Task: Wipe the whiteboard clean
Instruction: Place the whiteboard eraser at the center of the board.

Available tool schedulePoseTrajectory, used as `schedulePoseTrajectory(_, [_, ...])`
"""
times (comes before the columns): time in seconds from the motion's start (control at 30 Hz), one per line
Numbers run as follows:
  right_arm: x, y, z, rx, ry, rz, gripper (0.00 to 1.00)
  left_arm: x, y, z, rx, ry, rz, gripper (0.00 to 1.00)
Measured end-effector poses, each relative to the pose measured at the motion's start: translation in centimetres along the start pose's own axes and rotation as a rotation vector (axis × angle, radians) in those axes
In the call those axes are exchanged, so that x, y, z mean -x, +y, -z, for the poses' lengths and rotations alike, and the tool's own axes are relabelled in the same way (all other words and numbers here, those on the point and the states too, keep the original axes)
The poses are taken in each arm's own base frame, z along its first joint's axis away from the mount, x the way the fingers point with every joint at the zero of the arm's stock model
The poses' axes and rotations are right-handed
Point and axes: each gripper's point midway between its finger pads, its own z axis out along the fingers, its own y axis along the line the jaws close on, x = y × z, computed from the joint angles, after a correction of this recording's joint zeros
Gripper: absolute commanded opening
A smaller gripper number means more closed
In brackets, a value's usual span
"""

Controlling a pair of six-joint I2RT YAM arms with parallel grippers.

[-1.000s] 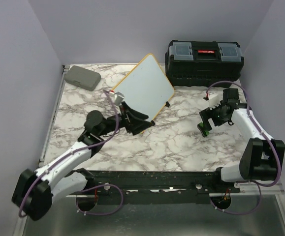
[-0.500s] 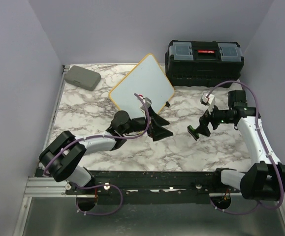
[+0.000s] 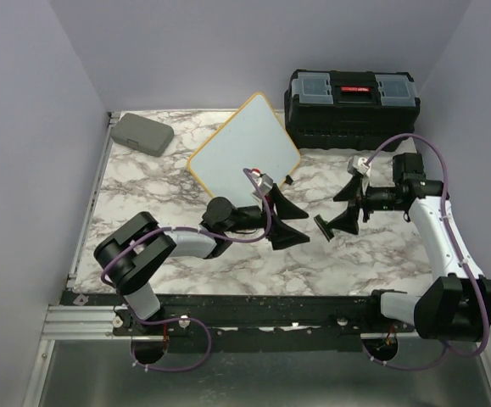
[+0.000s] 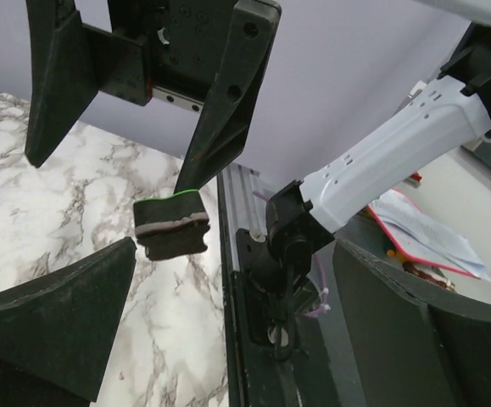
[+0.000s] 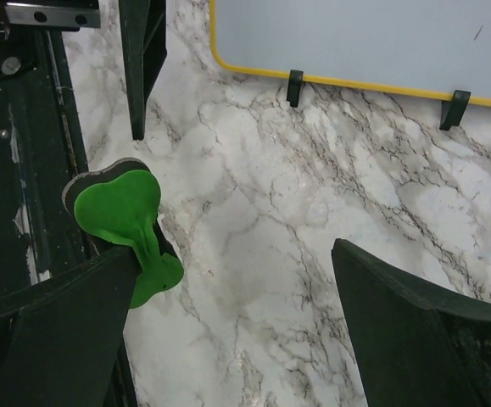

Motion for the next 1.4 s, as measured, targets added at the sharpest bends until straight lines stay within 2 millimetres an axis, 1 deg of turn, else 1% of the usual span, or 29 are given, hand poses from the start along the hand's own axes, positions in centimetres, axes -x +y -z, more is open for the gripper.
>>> schedulePoseTrajectory(0.33, [1.0,-0.6,-0.4,-0.009,-0.033,-0.030,0.98,0.3,-0.4,-2.5,0.039,-0.075,0.024,0.99])
schedulePoseTrajectory(0.4, [1.1,-0.8,-0.4,-0.012,-0.036,-0.034,0.98,0.3,0.0,-2.7,0.064,-0.084,0.021,0.99])
schedulePoseTrajectory(0.63, [1.2,-0.8,-0.5,-0.012,-0.040,-0.038,0.98,-0.6,2.7,-2.5,0.209,-0.080,0.034,0.99])
schedulePoseTrajectory(0.77, [1.4,-0.6,-0.5,-0.005,-0.048,-0.038,0.98,-0.9,3.4,-2.4,0.242,-0.075,0.032,0.98])
schedulePoseTrajectory(0.87, [1.6,-0.4,-0.6,0.006,-0.054,-0.036,0.98,-0.7,3.3,-2.5,0.236,-0.076,0.031,0.94])
schedulePoseTrajectory(1.0, [1.6,-0.3,-0.7,0.011,-0.058,-0.036,0.98,0.4,2.7,-3.4,0.195,-0.096,0.017,0.87])
schedulePoseTrajectory(1.07, [1.7,-0.2,-0.7,0.015,-0.060,-0.036,0.98,0.7,2.5,-3.6,0.182,-0.105,0.012,0.79])
schedulePoseTrajectory(1.13, [1.8,-0.1,-0.7,0.019,-0.063,-0.036,0.98,0.6,2.3,-3.7,0.172,-0.105,0.013,0.66])
schedulePoseTrajectory(1.2, [1.8,-0.1,-0.7,0.021,-0.065,-0.036,0.98,0.4,2.5,-3.9,0.166,-0.097,0.023,0.49])
schedulePoseTrajectory(1.23, [1.8,-0.1,-0.7,0.022,-0.065,-0.036,0.98,0.3,2.5,-4.0,0.163,-0.094,0.025,0.37])
schedulePoseTrajectory(1.27, [1.8,0.0,-0.7,0.022,-0.065,-0.036,0.98,0.2,2.6,-4.1,0.159,-0.090,0.029,0.28])
schedulePoseTrajectory(1.33, [1.8,0.0,-0.7,0.022,-0.065,-0.037,0.99,0.0,2.6,-4.3,0.151,-0.083,0.036,0.17])
schedulePoseTrajectory(1.37, [1.8,0.0,-0.7,0.023,-0.064,-0.037,1.00,-0.1,2.5,-4.3,0.147,-0.079,0.036,0.01])
schedulePoseTrajectory(1.4, [1.8,0.0,-0.7,0.024,-0.064,-0.040,1.00,-0.1,2.5,-4.3,0.146,-0.078,0.036,0.00])
